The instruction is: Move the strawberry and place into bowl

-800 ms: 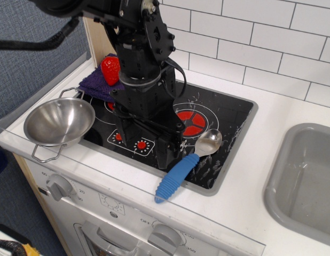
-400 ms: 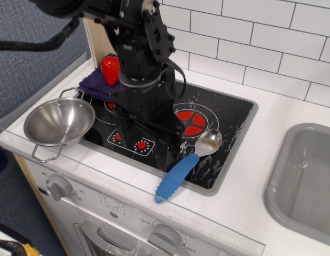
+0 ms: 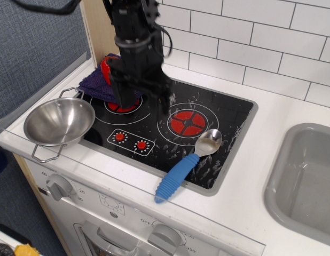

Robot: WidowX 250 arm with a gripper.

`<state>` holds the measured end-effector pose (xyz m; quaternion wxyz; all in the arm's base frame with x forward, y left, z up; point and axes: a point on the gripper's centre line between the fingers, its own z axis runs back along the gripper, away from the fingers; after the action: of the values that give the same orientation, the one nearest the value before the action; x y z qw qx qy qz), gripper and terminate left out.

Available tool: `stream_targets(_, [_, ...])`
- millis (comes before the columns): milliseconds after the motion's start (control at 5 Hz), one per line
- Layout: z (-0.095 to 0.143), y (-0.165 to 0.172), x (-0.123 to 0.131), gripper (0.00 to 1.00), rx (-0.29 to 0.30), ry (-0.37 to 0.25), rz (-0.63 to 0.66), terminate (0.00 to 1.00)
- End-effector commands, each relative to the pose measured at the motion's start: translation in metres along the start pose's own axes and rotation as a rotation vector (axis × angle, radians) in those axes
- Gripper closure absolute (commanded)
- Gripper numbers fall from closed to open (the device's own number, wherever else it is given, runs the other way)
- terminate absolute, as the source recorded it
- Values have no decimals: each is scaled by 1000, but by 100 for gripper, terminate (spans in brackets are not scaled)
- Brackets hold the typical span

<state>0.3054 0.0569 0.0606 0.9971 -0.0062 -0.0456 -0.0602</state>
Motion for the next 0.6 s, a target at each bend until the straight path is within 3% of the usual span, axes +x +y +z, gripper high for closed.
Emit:
stream_targets(0, [32,78,43,0,81,-86,121,0])
stream_targets(200, [54,94,44,0,94,-124,166,0])
stream_targets(400, [56,108,47,0,114,-126,212,0])
